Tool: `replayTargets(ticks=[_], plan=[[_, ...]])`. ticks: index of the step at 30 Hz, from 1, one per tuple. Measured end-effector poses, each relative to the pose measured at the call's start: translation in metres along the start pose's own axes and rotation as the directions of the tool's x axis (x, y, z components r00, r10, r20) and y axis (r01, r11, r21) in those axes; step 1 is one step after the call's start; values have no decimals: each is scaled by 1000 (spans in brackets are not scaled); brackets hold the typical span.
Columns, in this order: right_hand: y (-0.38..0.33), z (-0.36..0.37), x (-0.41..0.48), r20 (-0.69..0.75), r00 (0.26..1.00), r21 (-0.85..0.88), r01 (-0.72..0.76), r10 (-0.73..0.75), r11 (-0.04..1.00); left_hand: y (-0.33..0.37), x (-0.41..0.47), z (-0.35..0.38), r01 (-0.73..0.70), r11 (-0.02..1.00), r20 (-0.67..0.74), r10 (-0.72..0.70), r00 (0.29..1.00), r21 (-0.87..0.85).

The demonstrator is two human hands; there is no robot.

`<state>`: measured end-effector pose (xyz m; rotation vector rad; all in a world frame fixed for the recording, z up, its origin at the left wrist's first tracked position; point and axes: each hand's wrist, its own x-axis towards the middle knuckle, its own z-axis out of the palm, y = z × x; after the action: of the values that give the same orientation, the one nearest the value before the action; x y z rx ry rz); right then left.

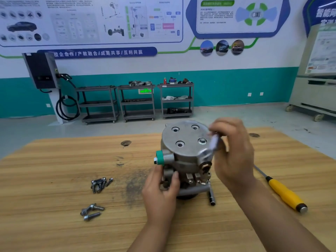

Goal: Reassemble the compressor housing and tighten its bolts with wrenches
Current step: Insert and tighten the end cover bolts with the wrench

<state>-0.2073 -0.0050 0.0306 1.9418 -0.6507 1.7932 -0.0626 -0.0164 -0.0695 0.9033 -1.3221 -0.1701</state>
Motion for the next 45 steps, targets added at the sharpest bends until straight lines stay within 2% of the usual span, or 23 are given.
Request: replayTargets(ticks=[2, 3, 5, 7, 8, 9, 10, 13, 16, 19, 21, 25, 27, 29, 31, 33, 35, 38, 45], plan=[[1, -6, -12, -145, 953, 133, -248, 266, 960, -2, -1, -1, 16, 1000, -14, -16, 1000, -23], [1, -6, -19, -208, 885, 259, -361, 417, 896, -3, -1, 0, 18, 999, -21, -19, 1000, -27], [2, -4, -32, -274, 674, 475, -526, 687, 705, -4, -1, 0, 24, 999, -25, -25, 999, -27], [8, 0, -48, -219, 413, 627, -635, 884, 452, -4, -1, -1, 39, 999, -27, -39, 999, -26], [12, 1, -57, -160, 317, 663, -666, 935, 340, -3, -1, -1, 41, 999, -31, -42, 999, -24], [14, 4, -66, -102, 263, 664, -700, 959, 263, -3, -2, -2, 38, 999, -30, -39, 999, -21], [16, 7, -75, -50, 241, 648, -731, 969, 215, -3, -2, -2, 32, 999, -26, -33, 999, -13], [17, 15, -94, 78, 244, 605, -782, 967, 149, -4, -3, -2, 68, 998, -11, -68, 998, 0], [14, 19, -100, 175, 282, 525, -838, 943, 153, -2, -4, -3, 126, 992, 33, -126, 992, 6], [9, 21, -104, 199, 290, 465, -869, 936, 170, 0, -3, -7, 157, 987, 82, -160, 984, 39], [8, 21, -106, 190, 286, 455, -873, 939, 173, 4, -2, -15, 166, 981, 184, -182, 966, 101], [12, 22, -110, 222, 239, 440, -890, 945, 122, 4, -1, -50, 79, 946, 374, -200, 906, 315], [13, 22, -112, 233, 235, 428, -896, 944, 118, -1, 3, -73, 40, 885, 328, -213, 920, 465], [16, 22, -114, 234, 230, 414, -903, 945, 117, -10, 7, -99, 116, 779, 168, -275, 947, 616], [18, 22, -115, 232, 226, 394, -911, 946, 121, -20, 13, -124, 229, 598, 52, -414, 909, 768], [19, 23, -116, 231, 222, 377, -918, 947, 123, -27, 16, -144, 254, 407, 3, -536, 844, 877], [20, 23, -116, 232, 222, 370, -920, 947, 125, -31, 17, -155, 233, 318, -2, -587, 810, 919], [19, 22, -117, 238, 222, 373, -920, 946, 122, -34, 12, -159, 184, 306, 33, -587, 809, 934], [17, 21, -116, 252, 226, 381, -917, 941, 118, -41, 7, -161, 226, 370, 11, -541, 841, 901]])
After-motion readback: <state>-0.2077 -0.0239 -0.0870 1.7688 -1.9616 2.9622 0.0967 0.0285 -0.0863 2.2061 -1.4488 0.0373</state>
